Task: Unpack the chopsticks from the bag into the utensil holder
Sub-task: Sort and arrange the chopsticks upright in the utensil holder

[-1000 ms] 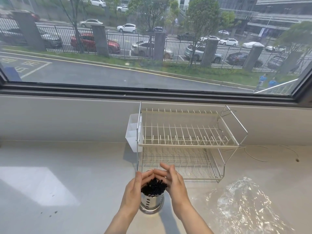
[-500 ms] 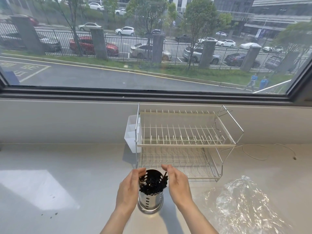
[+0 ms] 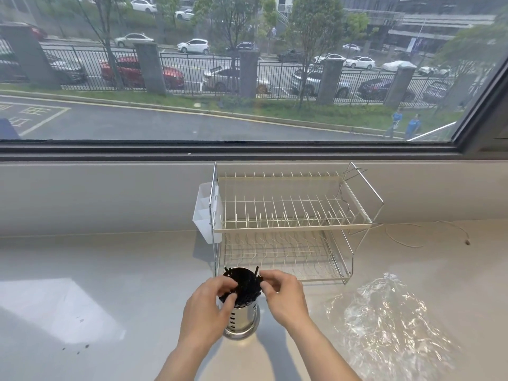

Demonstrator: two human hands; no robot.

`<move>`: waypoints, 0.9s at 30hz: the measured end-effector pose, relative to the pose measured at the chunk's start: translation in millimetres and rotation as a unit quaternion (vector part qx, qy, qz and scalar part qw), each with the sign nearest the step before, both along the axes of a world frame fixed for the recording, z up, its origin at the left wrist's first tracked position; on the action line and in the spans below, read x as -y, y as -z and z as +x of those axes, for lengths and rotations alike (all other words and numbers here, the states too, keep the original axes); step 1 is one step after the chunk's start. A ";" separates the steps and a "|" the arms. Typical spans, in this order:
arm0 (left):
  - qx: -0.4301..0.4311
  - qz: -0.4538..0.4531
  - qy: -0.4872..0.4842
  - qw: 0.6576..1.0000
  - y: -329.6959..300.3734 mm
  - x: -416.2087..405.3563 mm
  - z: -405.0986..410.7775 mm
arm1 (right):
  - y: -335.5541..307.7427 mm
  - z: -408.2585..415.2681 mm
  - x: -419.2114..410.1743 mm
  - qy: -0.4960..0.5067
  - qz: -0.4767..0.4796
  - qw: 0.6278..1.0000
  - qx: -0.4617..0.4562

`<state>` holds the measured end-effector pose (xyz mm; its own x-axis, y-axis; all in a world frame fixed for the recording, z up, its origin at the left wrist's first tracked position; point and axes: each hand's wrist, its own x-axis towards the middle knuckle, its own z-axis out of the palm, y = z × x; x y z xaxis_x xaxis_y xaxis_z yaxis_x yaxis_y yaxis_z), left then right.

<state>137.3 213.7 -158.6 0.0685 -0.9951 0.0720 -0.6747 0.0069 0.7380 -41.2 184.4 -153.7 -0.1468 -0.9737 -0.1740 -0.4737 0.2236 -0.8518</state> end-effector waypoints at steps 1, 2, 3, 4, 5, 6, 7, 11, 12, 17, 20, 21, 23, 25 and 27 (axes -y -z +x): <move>0.001 -0.004 -0.002 1.000 -1.1 0.9 -1.3 | -1.0 1.2 1.0 0.009 -0.002 1.000 0.004; 0.000 -0.006 -0.006 1.000 -2.1 1.9 -2.3 | -1.9 2.4 2.2 0.013 -0.003 1.000 0.009; -0.003 -0.008 -0.013 1.000 -2.9 2.9 -3.0 | -2.7 3.5 3.0 0.011 -0.004 1.000 0.012; -0.007 -0.009 -0.019 1.000 -3.3 3.7 -3.6 | -3.7 4.4 3.1 0.008 -0.007 1.000 0.009; -0.008 -0.012 -0.024 1.000 -3.3 4.3 -4.3 | -4.7 4.8 2.7 0.009 -0.012 1.000 0.004; -0.005 -0.014 -0.027 1.000 -3.2 4.8 -4.7 | -5.9 4.8 2.4 0.017 -0.017 1.000 0.001; 0.002 -0.017 -0.029 0.999 -3.1 5.2 -4.7 | -7.2 4.4 2.4 0.026 -0.023 0.999 0.001; 0.023 -0.025 -0.045 0.998 -4.2 7.8 -5.7 | -10.8 -0.1 3.2 0.029 -0.060 0.998 -0.017; 0.024 -0.026 -0.051 0.998 -5.0 8.6 -5.5 | -11.5 0.0 4.2 0.027 -0.069 0.997 -0.023; -0.004 -0.036 -0.103 0.994 -13.5 17.3 -6.2 | -19.0 -4.3 9.5 0.031 -0.096 0.995 -0.002; -0.028 -0.051 -0.112 0.992 -19.0 25.1 -4.9 | -32.2 -6.3 16.3 0.060 -0.136 0.989 0.025; -0.035 -0.054 -0.108 0.992 -21.4 27.4 -5.4 | -39.4 -6.3 19.0 0.080 -0.156 0.984 0.040; -0.053 -0.059 -0.096 0.992 -26.0 32.1 -6.8 | -56.9 -6.1 26.6 0.128 -0.204 0.968 0.068; -0.078 -0.061 -0.075 0.992 -30.4 35.3 -7.6 | -74.8 -6.6 35.9 0.179 -0.243 0.947 0.112; -0.114 -0.051 -0.047 0.991 -35.3 36.9 -8.2 | -88.9 -7.7 46.1 0.234 -0.241 0.916 0.220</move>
<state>129.2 176.8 -123.3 0.1866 -0.9717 0.1447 -0.4910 0.0353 0.8704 -49.0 138.4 -64.8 -0.5860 -0.8017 0.1178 -0.0098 -0.1383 -0.9903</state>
